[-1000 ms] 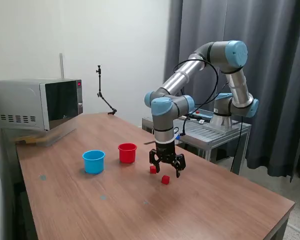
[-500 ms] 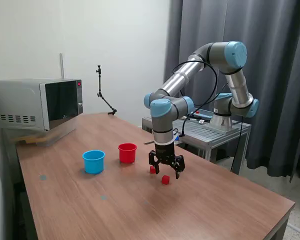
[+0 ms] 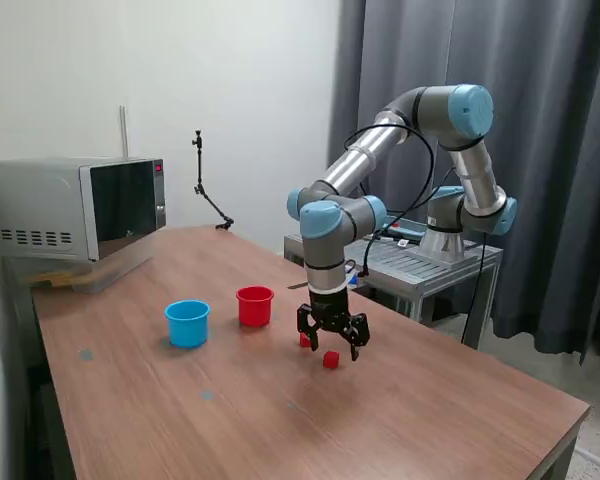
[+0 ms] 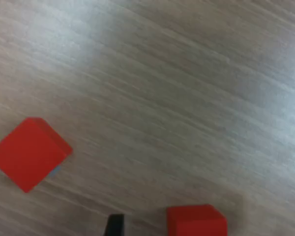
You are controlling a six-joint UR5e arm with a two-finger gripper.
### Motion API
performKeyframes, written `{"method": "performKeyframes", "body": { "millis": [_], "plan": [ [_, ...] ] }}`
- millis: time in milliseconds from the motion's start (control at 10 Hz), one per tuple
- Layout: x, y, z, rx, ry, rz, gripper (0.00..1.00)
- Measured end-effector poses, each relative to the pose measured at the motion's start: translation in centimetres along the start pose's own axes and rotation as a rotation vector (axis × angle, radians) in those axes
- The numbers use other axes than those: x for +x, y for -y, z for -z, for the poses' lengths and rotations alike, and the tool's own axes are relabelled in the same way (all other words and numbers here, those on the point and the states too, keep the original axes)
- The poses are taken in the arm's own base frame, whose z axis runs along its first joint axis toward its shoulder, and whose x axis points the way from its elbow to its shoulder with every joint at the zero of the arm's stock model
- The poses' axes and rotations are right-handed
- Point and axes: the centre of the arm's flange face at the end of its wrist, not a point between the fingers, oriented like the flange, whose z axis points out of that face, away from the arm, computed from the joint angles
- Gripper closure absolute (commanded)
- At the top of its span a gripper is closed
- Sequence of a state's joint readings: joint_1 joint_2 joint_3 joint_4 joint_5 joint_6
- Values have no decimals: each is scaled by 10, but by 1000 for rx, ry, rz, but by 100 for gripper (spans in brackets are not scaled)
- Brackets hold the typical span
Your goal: Place red objects in the red bin, and blue objects in the blue bin.
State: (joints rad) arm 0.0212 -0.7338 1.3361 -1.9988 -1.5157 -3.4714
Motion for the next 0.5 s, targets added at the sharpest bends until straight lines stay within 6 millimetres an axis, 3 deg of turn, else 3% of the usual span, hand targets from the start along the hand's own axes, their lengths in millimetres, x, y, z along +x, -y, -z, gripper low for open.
{"method": "performKeyframes", "body": {
  "millis": [500],
  "plan": [
    [0, -1, -3, 3, -2, 5, 0]
  ]
}}
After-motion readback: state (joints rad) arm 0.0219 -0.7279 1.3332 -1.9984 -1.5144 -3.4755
